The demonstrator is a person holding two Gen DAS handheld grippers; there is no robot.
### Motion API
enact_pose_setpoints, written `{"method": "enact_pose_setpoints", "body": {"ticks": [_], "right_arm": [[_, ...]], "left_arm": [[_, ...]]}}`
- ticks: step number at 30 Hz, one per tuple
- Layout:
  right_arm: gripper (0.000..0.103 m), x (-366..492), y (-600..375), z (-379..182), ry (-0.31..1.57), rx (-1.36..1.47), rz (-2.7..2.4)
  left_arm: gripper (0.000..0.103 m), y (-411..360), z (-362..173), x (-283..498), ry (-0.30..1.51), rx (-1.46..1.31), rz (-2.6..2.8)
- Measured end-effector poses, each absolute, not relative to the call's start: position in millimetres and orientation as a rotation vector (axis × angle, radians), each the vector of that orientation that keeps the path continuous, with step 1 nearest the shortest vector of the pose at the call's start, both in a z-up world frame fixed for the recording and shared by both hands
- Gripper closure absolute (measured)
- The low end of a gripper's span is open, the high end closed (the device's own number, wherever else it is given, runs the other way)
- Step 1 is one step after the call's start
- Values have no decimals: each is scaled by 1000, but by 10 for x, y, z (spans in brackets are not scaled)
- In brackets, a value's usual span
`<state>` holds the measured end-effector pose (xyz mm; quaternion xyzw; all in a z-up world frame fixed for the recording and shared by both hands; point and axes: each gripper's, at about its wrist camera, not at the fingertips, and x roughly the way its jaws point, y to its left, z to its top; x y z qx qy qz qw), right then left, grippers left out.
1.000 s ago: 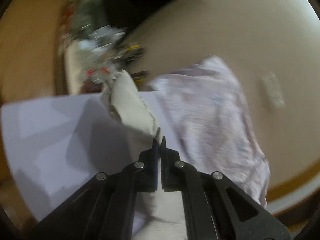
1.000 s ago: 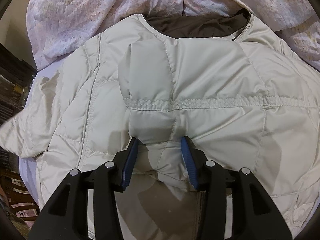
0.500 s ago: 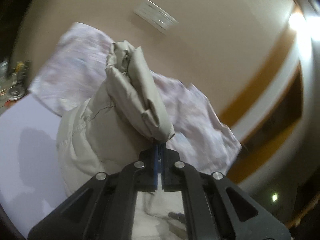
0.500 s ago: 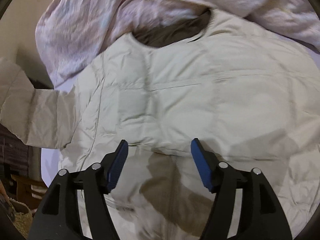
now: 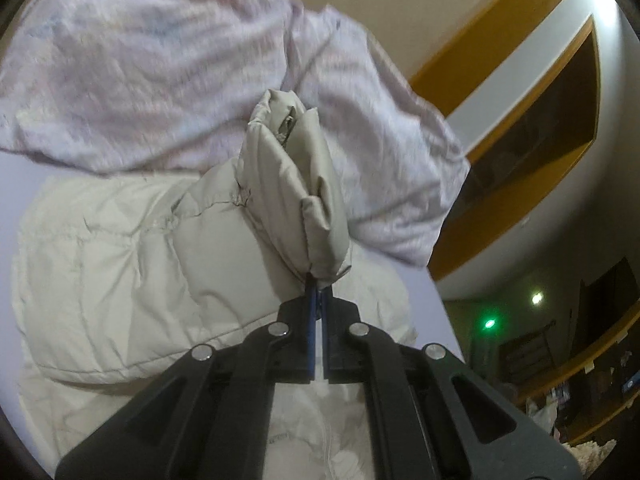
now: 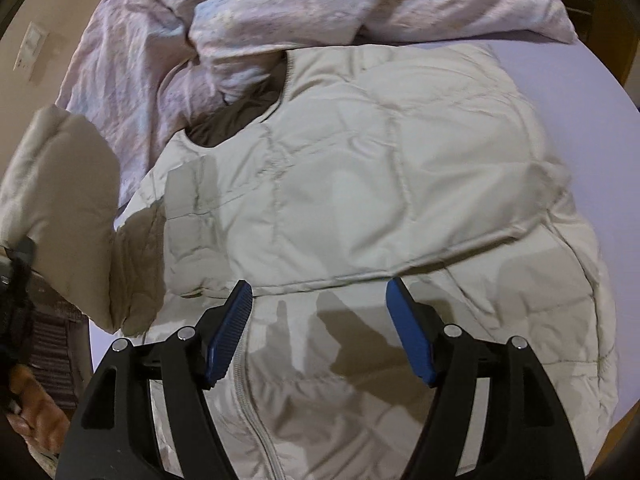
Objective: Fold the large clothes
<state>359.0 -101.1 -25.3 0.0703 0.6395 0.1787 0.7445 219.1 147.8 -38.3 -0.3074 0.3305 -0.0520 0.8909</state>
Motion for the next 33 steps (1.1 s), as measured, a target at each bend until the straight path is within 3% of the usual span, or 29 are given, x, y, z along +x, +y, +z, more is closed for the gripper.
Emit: {"method": "enact_pose_setpoints", "body": {"ticks": [11,12,15,18,24,31,33], "right_arm": [[32,3606,-1037,-250,1395,157,384],[32,3600,-1030,-239,1391,157,385],[34,3604,-935,-138,1354,161,418],[49,3599,-713,11,1297,175,507],[65,3647,-126,4,1281,92,663],[72,3736,220,-432,1389,-27,620],[82,3742,226,-684,1458,-86,564]], "left_arm": [[98,1237,-1010,2461,936,-605,-97],[92,1216,-1052,2465,960,-595,-102],[51,1198,-1114,2419,999,-597,-106],[40,1248,-1065,2286,985,-576,-93],[33,1562,-999,1970,975,-538,15],[29,2050,-994,1555,973,-560,185],[29,2193,-1013,1416,976,-575,234]]}}
